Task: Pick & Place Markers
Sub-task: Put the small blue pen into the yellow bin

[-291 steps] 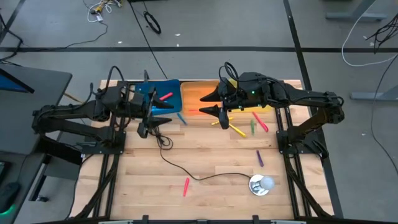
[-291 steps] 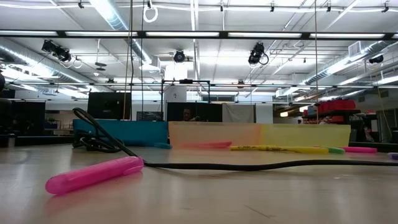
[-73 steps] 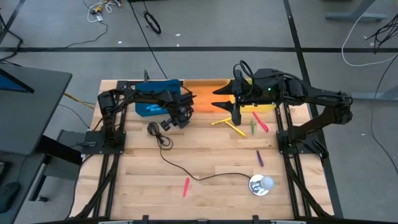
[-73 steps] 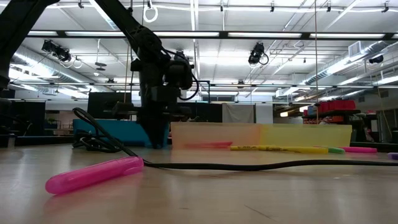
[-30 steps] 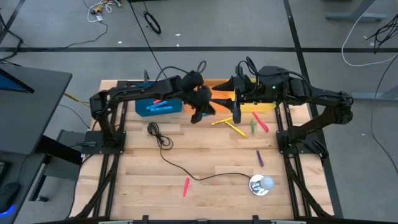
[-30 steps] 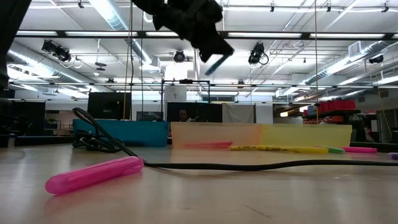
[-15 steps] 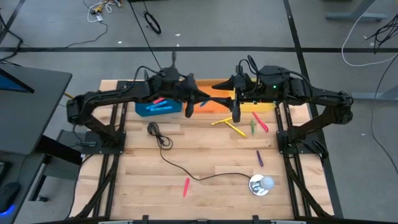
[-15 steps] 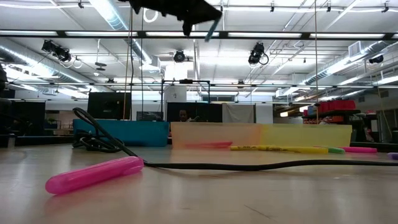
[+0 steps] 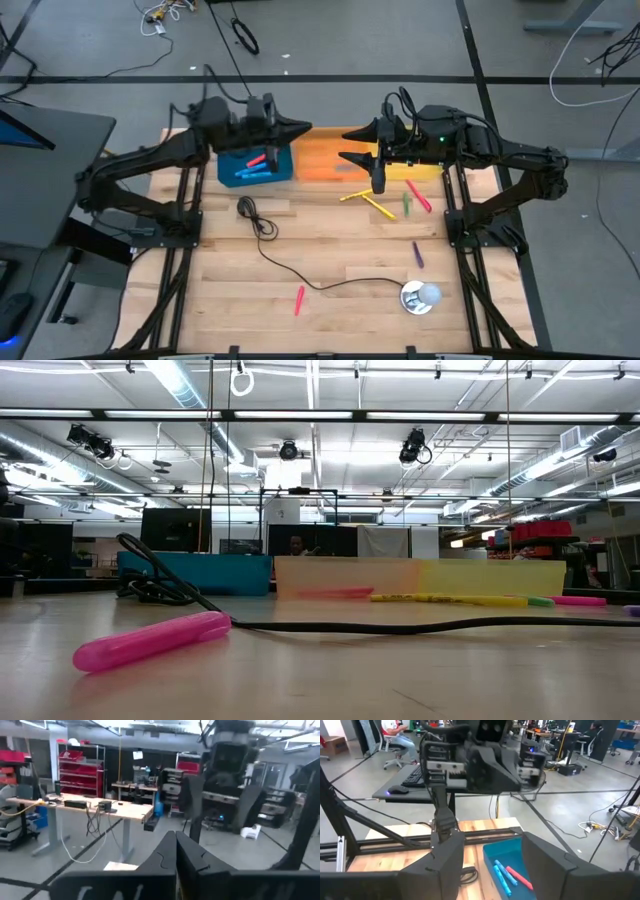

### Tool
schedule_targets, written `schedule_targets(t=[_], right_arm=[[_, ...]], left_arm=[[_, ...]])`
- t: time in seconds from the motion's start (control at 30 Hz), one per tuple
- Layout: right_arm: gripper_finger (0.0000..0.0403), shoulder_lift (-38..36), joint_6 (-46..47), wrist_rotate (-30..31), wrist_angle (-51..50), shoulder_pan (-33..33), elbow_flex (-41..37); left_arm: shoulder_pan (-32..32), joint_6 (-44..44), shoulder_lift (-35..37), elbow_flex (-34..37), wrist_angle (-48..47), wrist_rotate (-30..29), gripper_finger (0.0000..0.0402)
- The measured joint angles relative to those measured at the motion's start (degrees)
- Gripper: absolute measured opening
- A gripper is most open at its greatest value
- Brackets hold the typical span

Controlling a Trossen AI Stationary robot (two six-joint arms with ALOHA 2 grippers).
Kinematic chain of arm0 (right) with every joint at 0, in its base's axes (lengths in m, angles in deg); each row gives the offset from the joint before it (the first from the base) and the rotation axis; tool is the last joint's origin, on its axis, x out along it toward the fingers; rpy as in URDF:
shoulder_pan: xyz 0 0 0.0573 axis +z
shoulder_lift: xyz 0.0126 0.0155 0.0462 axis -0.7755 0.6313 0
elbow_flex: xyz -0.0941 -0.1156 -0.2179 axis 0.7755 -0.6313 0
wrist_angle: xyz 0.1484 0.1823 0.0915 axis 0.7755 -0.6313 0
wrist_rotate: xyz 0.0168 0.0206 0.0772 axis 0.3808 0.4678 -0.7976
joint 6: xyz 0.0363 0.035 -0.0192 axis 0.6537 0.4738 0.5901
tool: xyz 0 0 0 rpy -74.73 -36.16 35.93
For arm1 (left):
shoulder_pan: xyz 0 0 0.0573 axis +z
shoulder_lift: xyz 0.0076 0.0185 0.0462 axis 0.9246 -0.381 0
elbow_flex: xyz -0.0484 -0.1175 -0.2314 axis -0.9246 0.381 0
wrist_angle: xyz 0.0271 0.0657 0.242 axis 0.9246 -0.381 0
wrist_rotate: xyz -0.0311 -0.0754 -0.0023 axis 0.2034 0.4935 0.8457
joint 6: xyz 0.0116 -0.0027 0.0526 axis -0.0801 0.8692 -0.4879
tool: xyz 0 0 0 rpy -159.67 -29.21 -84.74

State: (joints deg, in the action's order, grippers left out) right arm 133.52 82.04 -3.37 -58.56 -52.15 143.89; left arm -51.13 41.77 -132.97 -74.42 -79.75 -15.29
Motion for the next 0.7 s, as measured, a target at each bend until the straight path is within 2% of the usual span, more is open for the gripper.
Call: schedule_targets(t=[0.37,0.7], right_arm=[[0.0201,0.0,2.66,1.0,-0.51,0.0,0.0],[0.0201,0.0,2.72,1.0,-0.6,-0.04,0.0]], left_arm=[[-0.54,0.98,0.56,0.06,0.37,1.6,0.0001],[-0.64,0.17,0.49,0.06,1.3,-0.11,0.0001]])
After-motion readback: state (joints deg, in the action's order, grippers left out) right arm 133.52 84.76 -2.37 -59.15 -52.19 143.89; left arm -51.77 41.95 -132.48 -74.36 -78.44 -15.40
